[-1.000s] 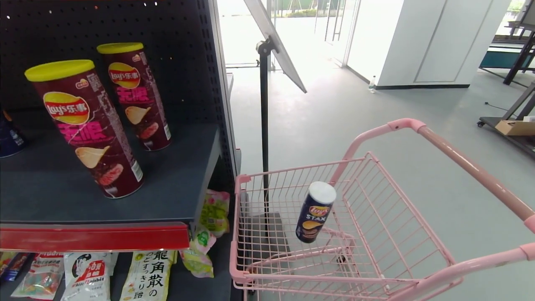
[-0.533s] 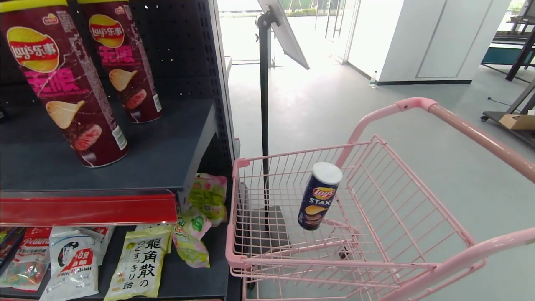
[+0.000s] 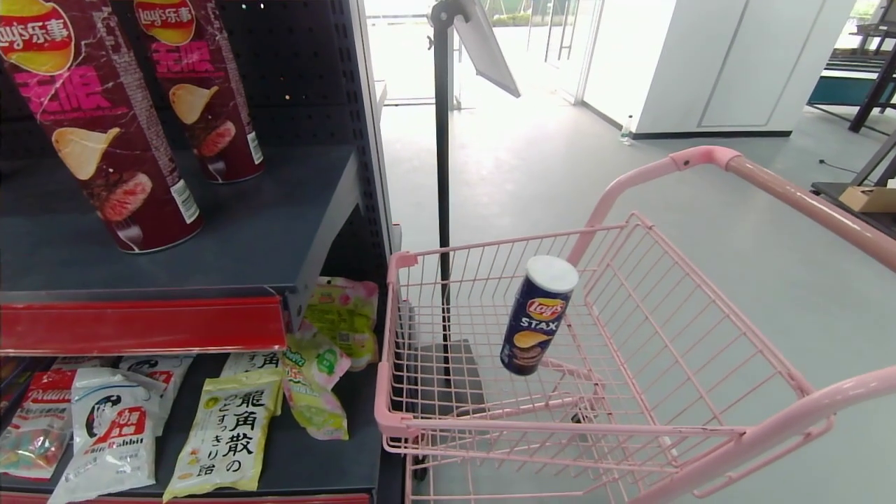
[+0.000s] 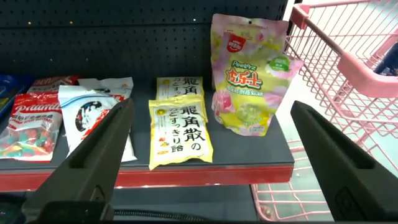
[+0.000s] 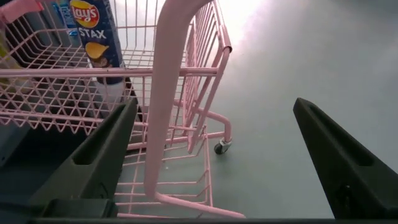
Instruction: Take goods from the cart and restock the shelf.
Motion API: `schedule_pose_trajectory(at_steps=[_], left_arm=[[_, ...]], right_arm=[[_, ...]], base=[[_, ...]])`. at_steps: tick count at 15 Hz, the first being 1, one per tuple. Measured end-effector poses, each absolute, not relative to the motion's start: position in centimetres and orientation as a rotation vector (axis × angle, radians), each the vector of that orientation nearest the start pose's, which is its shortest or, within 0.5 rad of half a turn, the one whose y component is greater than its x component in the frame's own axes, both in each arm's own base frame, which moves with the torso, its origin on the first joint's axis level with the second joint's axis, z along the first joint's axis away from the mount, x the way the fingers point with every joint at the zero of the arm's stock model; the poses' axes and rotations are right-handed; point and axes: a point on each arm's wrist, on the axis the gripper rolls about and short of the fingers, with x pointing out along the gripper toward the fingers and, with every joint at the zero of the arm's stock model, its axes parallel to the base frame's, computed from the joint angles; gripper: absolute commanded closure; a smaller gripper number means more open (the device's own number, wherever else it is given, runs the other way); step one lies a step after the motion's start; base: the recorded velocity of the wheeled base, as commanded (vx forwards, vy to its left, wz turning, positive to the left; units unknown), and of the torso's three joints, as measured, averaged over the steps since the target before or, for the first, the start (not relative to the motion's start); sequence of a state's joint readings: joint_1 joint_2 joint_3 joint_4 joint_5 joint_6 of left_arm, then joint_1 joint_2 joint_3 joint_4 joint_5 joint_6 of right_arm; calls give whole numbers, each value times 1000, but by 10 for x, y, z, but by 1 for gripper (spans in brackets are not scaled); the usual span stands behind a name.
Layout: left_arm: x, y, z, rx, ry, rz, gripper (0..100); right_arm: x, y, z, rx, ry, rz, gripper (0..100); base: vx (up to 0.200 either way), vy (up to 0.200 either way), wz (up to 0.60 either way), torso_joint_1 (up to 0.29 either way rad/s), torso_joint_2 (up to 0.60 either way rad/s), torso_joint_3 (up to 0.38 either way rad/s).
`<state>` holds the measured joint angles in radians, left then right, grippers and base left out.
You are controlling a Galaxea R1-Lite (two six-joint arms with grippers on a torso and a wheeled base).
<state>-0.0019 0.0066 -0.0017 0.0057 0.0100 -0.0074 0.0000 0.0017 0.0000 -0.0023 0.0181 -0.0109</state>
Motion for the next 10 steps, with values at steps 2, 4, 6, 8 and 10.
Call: schedule_pose_trajectory(at_steps=[2,4,6,8,10], left_arm=[[-22,0,76,-7,11,9,0],[-22,0,76,-7,11,9,0],[-22,0,76,-7,11,9,0],[-22,0,76,-7,11,9,0],[-22,0,75,-7,11,9,0]], right_arm=[[-24,1,82,-17,-29,43,0],[-31,2,116,-20,-114,87,0],[-38,2,176,-22,-206,144,0],[-29,3,264,-27,-289,229,0],[9,7,335,-46,-306,350,0]], base=[[0,0,0,0,0,0],[0,0,0,0,0,0],[0,0,0,0,0,0],[0,0,0,0,0,0],[0,0,0,0,0,0]])
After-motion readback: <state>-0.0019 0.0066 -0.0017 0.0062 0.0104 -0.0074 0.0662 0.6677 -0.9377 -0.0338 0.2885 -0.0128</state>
